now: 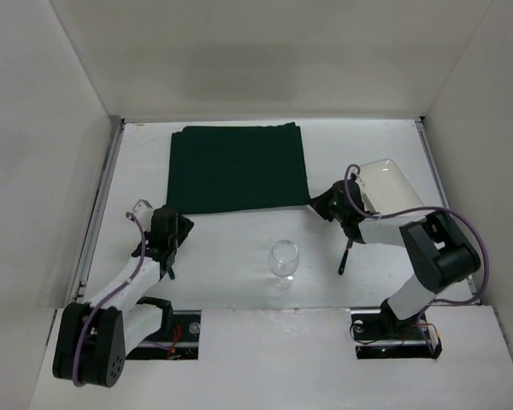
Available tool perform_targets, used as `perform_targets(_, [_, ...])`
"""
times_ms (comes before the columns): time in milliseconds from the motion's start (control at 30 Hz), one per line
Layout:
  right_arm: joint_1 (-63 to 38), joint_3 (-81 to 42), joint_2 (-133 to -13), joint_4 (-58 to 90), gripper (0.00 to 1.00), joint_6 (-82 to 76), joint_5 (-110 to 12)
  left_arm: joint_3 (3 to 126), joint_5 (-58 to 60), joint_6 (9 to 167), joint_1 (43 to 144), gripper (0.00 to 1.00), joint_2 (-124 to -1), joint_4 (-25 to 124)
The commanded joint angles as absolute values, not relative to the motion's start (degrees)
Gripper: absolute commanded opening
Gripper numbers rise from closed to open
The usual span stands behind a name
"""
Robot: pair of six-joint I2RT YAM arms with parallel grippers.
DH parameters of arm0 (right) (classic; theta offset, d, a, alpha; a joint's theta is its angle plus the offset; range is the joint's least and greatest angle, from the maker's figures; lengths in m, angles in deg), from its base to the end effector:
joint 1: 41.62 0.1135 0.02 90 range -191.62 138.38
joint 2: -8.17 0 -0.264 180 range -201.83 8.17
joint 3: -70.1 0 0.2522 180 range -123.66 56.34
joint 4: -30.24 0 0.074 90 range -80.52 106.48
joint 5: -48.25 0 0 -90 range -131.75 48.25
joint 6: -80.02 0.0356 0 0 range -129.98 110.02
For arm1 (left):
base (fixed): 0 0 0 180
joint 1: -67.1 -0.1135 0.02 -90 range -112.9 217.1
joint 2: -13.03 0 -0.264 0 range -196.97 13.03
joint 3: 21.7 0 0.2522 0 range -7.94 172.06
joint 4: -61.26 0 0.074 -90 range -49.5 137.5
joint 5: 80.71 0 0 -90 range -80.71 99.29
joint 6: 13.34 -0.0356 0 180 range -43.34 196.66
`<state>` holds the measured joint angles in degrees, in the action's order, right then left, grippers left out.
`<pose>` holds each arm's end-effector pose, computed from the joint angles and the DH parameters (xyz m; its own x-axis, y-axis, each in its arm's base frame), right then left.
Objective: Set the dinner table for one person
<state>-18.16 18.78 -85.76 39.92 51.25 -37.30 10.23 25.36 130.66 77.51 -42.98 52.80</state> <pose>0.2906 0.1231 0.1466 -0.5356 0.7202 -0.4409 0.2748 0.6424 0.7154 0.1925 -0.0253 0.1713 -0.2657 -0.7416 -0.6160 -0.4608 0.6589 -0.5945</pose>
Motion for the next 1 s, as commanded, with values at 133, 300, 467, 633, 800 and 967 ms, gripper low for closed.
perform_targets(133, [-21.01, 28.11, -75.51, 42.84, 0.07, 49.08, -37.26, 15.70, 24.40, 132.39, 80.94, 0.55, -55.25, 63.31])
perform_targets(300, [-22.94, 33.04, -70.50, 41.17, 0.08, 47.59, -38.85, 16.14, 25.02, 133.44, 82.52, 0.50, -59.04, 65.52])
perform_targets(467, [-24.61, 36.47, -66.37, 39.86, 0.08, 46.62, -39.72, 16.14, 27.57, 133.53, 83.31, 0.45, -61.50, 65.34])
perform_targets(633, [-25.05, 37.00, -64.08, 37.75, 0.08, 45.22, -40.43, 15.53, 29.15, 134.14, 84.19, 0.24, -63.00, 66.83])
perform_targets(800, [-25.40, 38.76, -62.24, 36.60, 0.08, 44.60, -41.05, 11.75, 30.12, 132.74, 85.42, 0.09, -57.39, 67.11])
perform_targets(967, [-25.23, 40.87, -58.37, 33.62, 0.07, 44.86, -40.87, 9.20, 30.12, 132.82, 85.95, 0.07, -52.72, 62.71])
